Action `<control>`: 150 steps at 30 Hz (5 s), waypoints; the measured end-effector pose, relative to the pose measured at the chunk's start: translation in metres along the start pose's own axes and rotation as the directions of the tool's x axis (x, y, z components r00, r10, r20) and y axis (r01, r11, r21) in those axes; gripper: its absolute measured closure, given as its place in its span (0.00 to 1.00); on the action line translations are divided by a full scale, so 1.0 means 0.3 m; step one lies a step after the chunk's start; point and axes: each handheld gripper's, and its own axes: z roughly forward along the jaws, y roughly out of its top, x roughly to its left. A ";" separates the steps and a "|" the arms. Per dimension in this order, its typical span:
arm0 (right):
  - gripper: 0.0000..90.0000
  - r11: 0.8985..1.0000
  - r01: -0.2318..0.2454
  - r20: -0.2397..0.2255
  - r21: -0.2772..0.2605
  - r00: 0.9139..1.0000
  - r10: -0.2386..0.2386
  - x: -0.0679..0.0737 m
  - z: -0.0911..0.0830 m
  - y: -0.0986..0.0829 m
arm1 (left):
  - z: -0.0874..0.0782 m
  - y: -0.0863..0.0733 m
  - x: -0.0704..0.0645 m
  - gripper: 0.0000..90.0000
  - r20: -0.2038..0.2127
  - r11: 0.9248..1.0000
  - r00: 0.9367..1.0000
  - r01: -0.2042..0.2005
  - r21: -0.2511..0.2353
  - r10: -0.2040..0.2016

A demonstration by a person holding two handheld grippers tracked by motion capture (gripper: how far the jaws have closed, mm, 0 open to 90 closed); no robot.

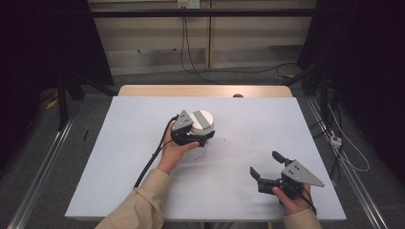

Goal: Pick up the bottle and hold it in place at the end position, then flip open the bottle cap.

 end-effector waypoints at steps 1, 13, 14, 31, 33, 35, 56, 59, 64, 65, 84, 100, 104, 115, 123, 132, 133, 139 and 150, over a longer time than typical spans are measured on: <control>0.04 1.000 0.000 0.000 0.000 1.000 0.000 0.000 0.000 0.000 | 0.001 0.000 -0.001 0.20 0.003 1.000 1.000 0.002 0.000 -0.002; 0.04 1.000 -0.002 0.001 0.001 1.000 0.002 -0.001 0.001 -0.001 | 0.023 -0.008 -0.011 0.20 0.004 1.000 1.000 -0.009 0.011 0.009; 0.04 1.000 -0.002 0.001 0.001 1.000 0.002 -0.001 0.001 -0.001 | 0.023 -0.008 -0.012 0.20 0.004 1.000 1.000 -0.011 0.013 0.011; 0.04 1.000 -0.001 -0.001 0.003 1.000 0.001 0.000 0.003 -0.002 | 0.048 -0.028 -0.032 0.20 0.008 0.999 0.999 -0.032 0.035 0.031; 0.04 1.000 -0.001 -0.002 0.004 1.000 0.001 0.000 0.004 -0.002 | 0.050 -0.029 -0.034 0.20 0.004 0.999 0.999 -0.034 0.035 0.034; 0.04 1.000 -0.001 -0.001 0.005 1.000 0.001 0.000 0.005 -0.002 | 0.051 -0.029 -0.035 0.20 0.003 0.999 0.999 -0.034 0.034 0.034; 0.04 0.999 -0.003 -0.015 0.041 1.000 0.004 0.023 0.073 0.020 | 0.046 -0.052 -0.037 0.20 -0.003 1.000 1.000 -0.020 0.015 0.020; 0.06 0.998 -0.008 -0.015 0.061 1.000 0.009 0.025 0.101 0.038 | 0.046 -0.052 -0.040 0.20 -0.006 1.000 1.000 -0.026 0.017 0.026; 0.07 0.996 -0.037 -0.023 0.077 0.999 0.039 0.024 0.126 0.055 | 0.044 -0.052 -0.042 0.20 -0.011 1.000 1.000 -0.022 0.021 0.022; 0.07 0.995 -0.047 -0.023 0.087 0.999 0.049 0.026 0.137 0.061 | 0.045 -0.052 -0.041 0.20 -0.010 1.000 1.000 -0.019 0.020 0.019; 0.08 0.989 -0.056 -0.060 0.140 0.996 0.064 0.067 0.243 0.110 | 0.042 -0.053 -0.040 0.20 -0.008 1.000 1.000 -0.011 0.022 0.011; 0.11 0.985 -0.057 -0.056 0.164 0.996 0.068 0.075 0.300 0.142 | 0.040 -0.054 -0.038 0.20 -0.003 1.000 1.000 -0.006 0.025 0.006; 0.21 0.985 -0.045 -0.072 0.164 0.996 0.058 0.082 0.313 0.158 | 0.038 -0.054 -0.038 0.20 -0.006 1.000 1.000 -0.008 0.027 0.008; 0.80 0.981 -0.010 -0.157 0.193 0.987 0.041 0.125 0.358 0.213 | 0.037 -0.056 -0.040 0.20 -0.006 1.000 1.000 0.000 0.020 0.000; 1.00 0.973 0.006 -0.196 0.231 0.980 0.041 0.151 0.392 0.225 | 0.037 -0.056 -0.040 0.20 -0.007 1.000 1.000 0.000 0.020 0.000; 1.00 0.971 0.002 -0.197 0.241 0.979 0.047 0.162 0.420 0.231 | 0.036 -0.056 -0.043 0.20 -0.009 1.000 1.000 -0.010 0.019 0.010; 1.00 0.970 0.005 -0.198 0.242 0.979 0.044 0.163 0.422 0.232 | 0.036 -0.056 -0.043 0.20 -0.008 1.000 1.000 -0.009 0.018 0.010; 1.00 0.972 0.002 -0.201 0.235 0.979 0.046 0.168 0.423 0.233 | 0.036 -0.056 -0.042 0.20 -0.008 1.000 1.000 -0.007 0.019 0.008; 1.00 0.977 0.001 -0.201 0.213 0.979 0.043 0.174 0.425 0.261 | 0.036 -0.056 -0.042 0.20 -0.008 1.000 1.000 -0.006 0.019 0.006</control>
